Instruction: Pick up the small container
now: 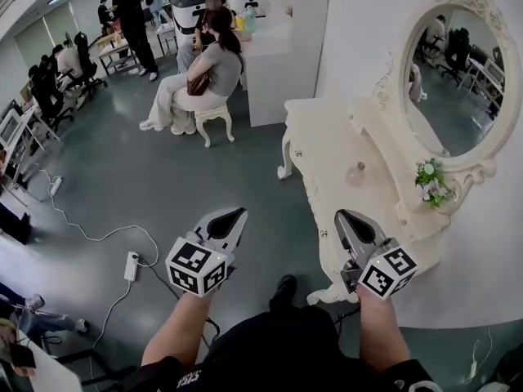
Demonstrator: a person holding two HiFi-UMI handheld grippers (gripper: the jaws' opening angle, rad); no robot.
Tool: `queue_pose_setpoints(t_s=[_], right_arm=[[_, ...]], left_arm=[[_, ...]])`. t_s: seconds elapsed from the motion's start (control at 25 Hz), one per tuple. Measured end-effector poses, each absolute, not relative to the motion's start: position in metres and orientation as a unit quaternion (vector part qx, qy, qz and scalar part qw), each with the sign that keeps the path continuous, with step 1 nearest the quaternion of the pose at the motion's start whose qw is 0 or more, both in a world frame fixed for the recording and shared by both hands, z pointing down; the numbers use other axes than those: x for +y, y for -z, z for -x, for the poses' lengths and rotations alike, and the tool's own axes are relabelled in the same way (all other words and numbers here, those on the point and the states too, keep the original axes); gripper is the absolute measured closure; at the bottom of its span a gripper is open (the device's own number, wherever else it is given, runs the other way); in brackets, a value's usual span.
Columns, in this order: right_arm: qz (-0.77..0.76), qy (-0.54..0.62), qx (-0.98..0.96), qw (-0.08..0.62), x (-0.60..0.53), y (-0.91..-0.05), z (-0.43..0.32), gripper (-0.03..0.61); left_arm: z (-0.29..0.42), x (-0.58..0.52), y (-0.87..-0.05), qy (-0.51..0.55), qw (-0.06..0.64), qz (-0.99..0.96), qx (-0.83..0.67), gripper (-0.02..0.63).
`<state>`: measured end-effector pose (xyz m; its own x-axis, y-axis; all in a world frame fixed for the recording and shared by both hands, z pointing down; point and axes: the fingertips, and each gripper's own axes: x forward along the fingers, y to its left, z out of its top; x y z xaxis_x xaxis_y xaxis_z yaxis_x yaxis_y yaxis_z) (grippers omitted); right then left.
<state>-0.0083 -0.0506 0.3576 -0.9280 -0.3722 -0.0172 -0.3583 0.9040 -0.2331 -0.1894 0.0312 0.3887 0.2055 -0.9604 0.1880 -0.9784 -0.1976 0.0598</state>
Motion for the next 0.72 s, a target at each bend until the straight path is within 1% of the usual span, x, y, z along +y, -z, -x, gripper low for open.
queue_pose_setpoints(t_s=[0.36,0.72], right_arm=[[0.175,0.154,0.973,0.006,-0.168,-0.386,0.036,0.568],[0.192,0.181,0.964,0.001,-0.212,-0.405,0.042,0.568]], left_arm=[[0.178,-0.110,-0.395,-0.087,0.101,-0.796,-0.591,0.609],[0.171,-0.182,-0.406,-0.112,0.108,-0.818,-0.554,0.609]])
